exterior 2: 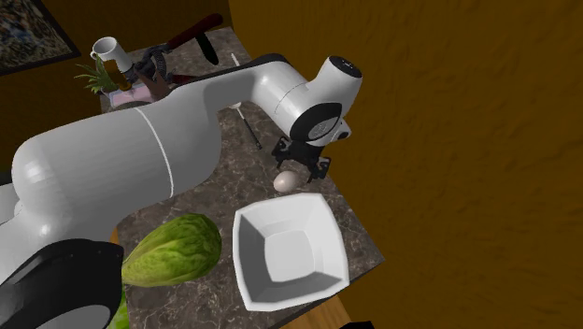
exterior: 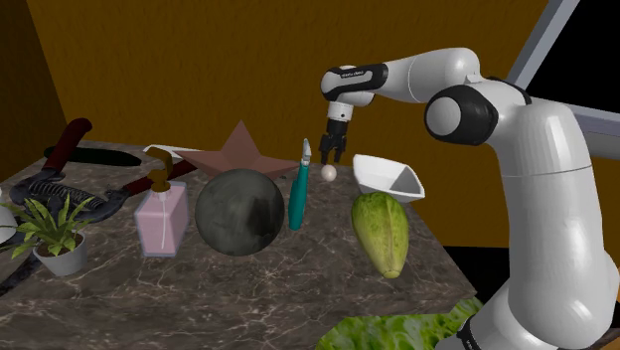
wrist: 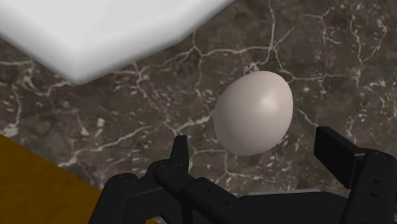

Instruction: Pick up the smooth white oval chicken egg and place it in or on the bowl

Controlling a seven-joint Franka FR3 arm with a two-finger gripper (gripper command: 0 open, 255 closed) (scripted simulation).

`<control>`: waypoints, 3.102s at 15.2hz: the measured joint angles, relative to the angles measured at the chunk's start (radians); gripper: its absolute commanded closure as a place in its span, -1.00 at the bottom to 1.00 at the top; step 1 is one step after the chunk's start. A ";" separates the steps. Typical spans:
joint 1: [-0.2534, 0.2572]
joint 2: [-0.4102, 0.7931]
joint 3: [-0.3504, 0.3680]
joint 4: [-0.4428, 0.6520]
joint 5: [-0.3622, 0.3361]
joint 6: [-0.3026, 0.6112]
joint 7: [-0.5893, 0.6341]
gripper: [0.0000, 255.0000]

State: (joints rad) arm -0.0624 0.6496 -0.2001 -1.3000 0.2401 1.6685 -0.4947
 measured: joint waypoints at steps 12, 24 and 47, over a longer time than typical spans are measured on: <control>0.012 -0.004 -0.012 -0.005 0.012 -0.006 0.006 1.00; 0.033 -0.003 -0.052 0.033 0.017 -0.070 -0.007 1.00; 0.237 -0.342 -0.121 -0.682 -0.155 0.734 0.090 1.00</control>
State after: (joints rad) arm 0.1747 0.3073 -0.3212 -1.9822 0.0853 2.4027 -0.4051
